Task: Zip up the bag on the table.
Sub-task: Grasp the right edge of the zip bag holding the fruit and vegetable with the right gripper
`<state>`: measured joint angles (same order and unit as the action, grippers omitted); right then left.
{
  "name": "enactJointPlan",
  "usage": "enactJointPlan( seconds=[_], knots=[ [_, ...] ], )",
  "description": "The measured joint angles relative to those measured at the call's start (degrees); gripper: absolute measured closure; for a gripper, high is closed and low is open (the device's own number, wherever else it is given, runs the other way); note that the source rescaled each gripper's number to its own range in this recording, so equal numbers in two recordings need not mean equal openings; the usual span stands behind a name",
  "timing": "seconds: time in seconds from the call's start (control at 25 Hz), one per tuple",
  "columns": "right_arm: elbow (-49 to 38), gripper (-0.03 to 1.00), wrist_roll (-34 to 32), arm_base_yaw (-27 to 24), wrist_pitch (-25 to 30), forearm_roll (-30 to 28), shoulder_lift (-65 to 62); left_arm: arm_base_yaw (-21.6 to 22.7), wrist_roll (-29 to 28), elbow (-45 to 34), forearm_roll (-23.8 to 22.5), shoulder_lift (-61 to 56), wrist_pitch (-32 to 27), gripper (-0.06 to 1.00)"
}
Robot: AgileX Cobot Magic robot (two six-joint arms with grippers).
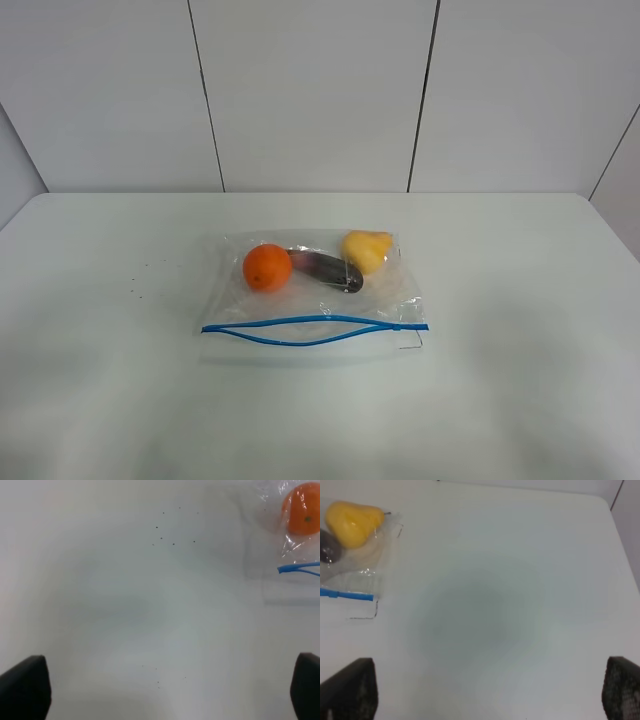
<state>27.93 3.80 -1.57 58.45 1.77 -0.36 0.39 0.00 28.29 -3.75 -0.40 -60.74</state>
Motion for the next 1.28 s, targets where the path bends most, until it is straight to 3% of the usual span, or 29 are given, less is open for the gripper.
enactJointPlan(
  seconds=[1.04, 1.28],
  knots=[
    [0.0, -0.03, -0.5, 0.0, 0.1, -0.4, 0.1, 0.0, 0.0, 0.0, 0.0, 0.0, 0.0, -0.06],
    [5.3, -0.03, -1.6, 0.0, 3.6, -0.4, 11.2, 0.0, 0.0, 0.0, 0.0, 0.0, 0.0, -0.06]
  ],
)
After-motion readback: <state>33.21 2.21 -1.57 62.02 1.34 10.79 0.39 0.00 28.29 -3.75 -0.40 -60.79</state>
